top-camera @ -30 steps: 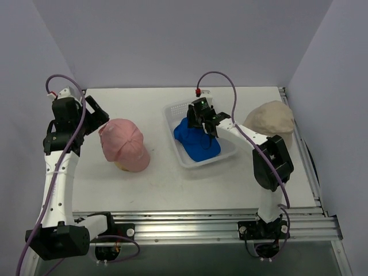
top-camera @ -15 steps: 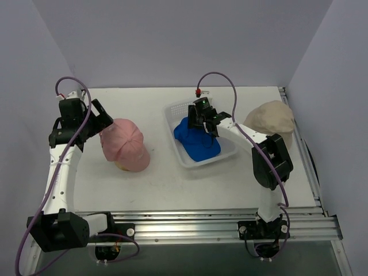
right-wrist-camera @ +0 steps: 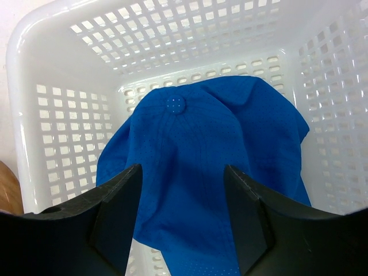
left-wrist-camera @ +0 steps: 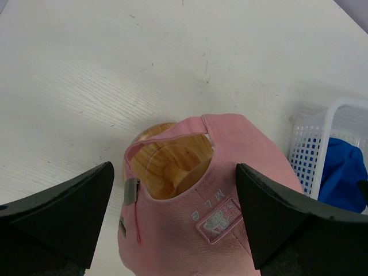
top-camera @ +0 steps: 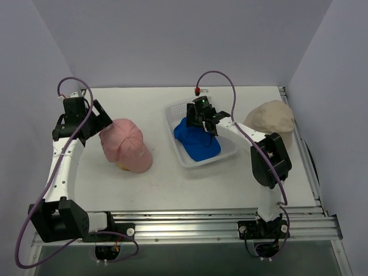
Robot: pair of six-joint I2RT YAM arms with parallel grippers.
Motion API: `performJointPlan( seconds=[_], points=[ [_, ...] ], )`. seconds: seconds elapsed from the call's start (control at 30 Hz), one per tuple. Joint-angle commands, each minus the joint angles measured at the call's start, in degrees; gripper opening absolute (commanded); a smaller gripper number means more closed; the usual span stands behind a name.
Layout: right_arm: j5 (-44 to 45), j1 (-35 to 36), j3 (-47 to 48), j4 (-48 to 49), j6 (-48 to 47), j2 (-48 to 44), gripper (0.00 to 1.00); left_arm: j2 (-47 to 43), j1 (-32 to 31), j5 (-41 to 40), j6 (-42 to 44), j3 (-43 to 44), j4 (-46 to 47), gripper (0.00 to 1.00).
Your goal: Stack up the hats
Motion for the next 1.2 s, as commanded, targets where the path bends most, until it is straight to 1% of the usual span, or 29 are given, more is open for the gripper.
performJointPlan(
  seconds=[0.0, 0.1, 0.2, 0.23, 0.33, 0.37, 0.43, 0.5, 0.57, 0.6, 0.63, 0.73, 0.77, 0.83, 0.87, 0.97, 1.17],
  points=[
    [1.59, -0.24, -0.16, 0.89, -0.55, -3.80, 0.55, 0.10, 0.26, -3.38, -0.12, 2.39, -2.91, 0.95],
    [2.04, -0.85, -0.96, 1.60, -0.72, -4.76, 0.55, -2.62, 0.35, -3.47, 0.23, 4.58, -3.26, 0.94],
    [3.36, -0.77, 1.58, -0.95, -1.77, -3.45, 0.55, -4.03, 0.35, -3.91, 0.85, 8.97, -5.11, 0.94],
    [3.53, -0.85, 1.94, -3.56, -2.56, -3.01, 0.55, -4.38, 0.35, -3.65, 0.94, 9.94, -5.90, 0.94],
    [3.62, -0.94, -0.16, -3.85, -3.71, -3.45, 0.55, -6.13, 0.26, -1.11, 1.29, 11.88, -5.56, 0.94],
    [2.58, -1.12, -1.30, -4.29, -4.75, -3.54, 0.55, -6.84, 0.17, 1.60, 1.55, 11.71, -4.94, 0.94],
    [1.78, -1.64, -1.83, -5.52, -5.81, -3.27, 0.55, -9.55, -0.62, 4.24, 2.16, 10.57, -3.19, 0.94],
    [2.12, -1.65, -2.27, -5.96, -6.61, -2.83, 0.54, -10.97, -3.06, 5.57, 2.43, 9.60, -2.13, 0.94],
    [1.43, -1.65, -2.19, -4.56, -7.22, -1.79, 0.52, -11.86, -4.48, 5.23, 2.61, 9.16, -1.86, 0.94],
    [1.16, -1.65, -1.23, -4.47, -7.66, -1.26, 0.51, -11.94, -6.92, 4.36, 2.78, 9.16, -2.03, 0.94],
    [1.77, -1.65, -0.35, -5.60, -7.67, -0.38, 0.49, -11.94, -9.12, 3.91, 2.87, 9.25, -2.04, 0.94],
    [2.39, -1.65, 1.50, -5.09, -8.98, 1.38, 0.35, -11.77, -12.73, 2.86, 3.40, 9.16, -1.69, 0.94],
    [2.30, -1.65, 1.94, -5.17, -9.33, 1.73, 0.23, -11.68, -13.36, 2.94, 3.48, 8.99, -1.60, 0.94],
    [2.30, -1.56, 3.51, -6.13, -10.12, 1.39, 0.12, -11.16, -14.50, 3.29, 3.40, 8.98, -1.25, 0.94],
    [1.96, -1.64, 3.70, -6.05, -10.39, 0.34, 0.01, -10.98, -14.59, 3.90, 3.22, 8.90, -0.98, 0.94],
    [0.99, -1.64, 3.52, -5.26, -11.36, -2.91, 0.00, -10.54, -14.77, 6.54, 2.78, 8.98, 0.25, 0.94],
    [0.11, -1.73, 3.26, -4.99, -11.80, -7.75, 0.00, -10.98, -14.86, 7.34, 2.08, 9.07, 0.34, 0.94]
  ],
)
